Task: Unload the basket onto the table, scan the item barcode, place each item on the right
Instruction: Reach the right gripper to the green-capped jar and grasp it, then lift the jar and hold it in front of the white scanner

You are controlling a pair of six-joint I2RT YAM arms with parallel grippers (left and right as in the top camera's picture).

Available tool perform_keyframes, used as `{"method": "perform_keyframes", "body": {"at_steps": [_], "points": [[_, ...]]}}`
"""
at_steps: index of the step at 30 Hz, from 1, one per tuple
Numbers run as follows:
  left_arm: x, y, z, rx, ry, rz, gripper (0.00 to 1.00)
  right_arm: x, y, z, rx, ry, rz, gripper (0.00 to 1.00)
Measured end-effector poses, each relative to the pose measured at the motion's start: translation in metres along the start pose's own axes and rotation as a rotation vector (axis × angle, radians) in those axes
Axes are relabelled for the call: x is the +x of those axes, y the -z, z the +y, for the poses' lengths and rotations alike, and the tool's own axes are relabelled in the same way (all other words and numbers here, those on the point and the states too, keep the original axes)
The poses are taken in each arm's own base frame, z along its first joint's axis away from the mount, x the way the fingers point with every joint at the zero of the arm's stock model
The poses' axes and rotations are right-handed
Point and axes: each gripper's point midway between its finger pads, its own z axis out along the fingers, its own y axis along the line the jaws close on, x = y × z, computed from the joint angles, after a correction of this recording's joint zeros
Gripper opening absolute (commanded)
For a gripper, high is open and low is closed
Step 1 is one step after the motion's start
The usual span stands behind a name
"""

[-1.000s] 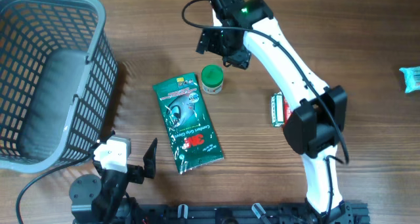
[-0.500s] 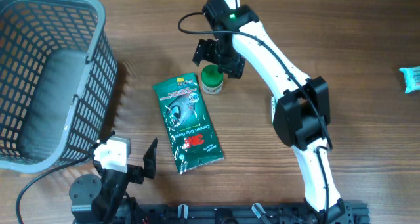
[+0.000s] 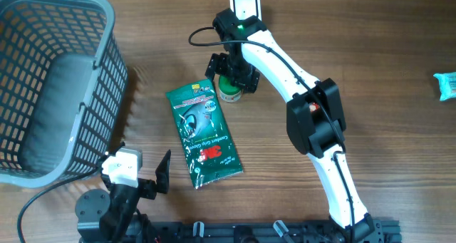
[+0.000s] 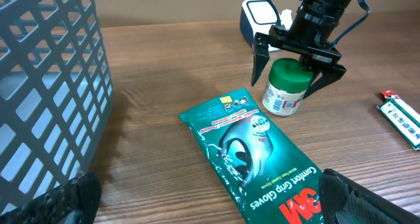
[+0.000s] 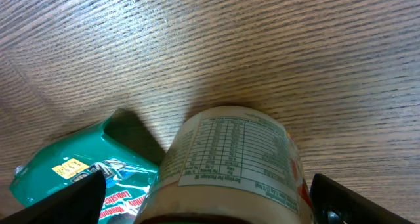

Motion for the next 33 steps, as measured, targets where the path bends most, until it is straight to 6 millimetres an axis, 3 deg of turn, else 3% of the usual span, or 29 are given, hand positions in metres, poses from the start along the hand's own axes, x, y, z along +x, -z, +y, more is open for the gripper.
{"method": "perform_keyframes", "body": {"at_steps": [6,12,15,18,24,29,33], "points": [[0.000,0.000,0.000,0.000,0.000,0.000,1.00,-0.013,0.000,0.011,-0.040,0.017,-0.058,1.00],[0.000,0.000,0.000,0.000,0.000,0.000,0.99,0.001,-0.017,-0.006,0.019,-0.061,-0.008,0.99],[0.000,0.000,0.000,0.000,0.000,0.000,1.00,0.002,-0.018,-0.008,0.026,-0.073,-0.002,0.88],[0.000,0.000,0.000,0.000,0.003,0.000,1.00,0.003,-0.017,-0.008,0.027,-0.080,0.001,0.71],[0.000,0.000,0.000,0.000,0.003,0.000,1.00,0.009,-0.015,-0.006,-0.001,-0.086,0.046,0.64],[0.000,0.000,0.000,0.000,0.003,0.000,1.00,0.024,-0.011,-0.001,-0.118,0.024,0.193,0.62],[0.000,0.000,0.000,0.000,0.003,0.000,1.00,0.049,0.008,-0.041,-0.107,0.046,0.407,0.61]]}}
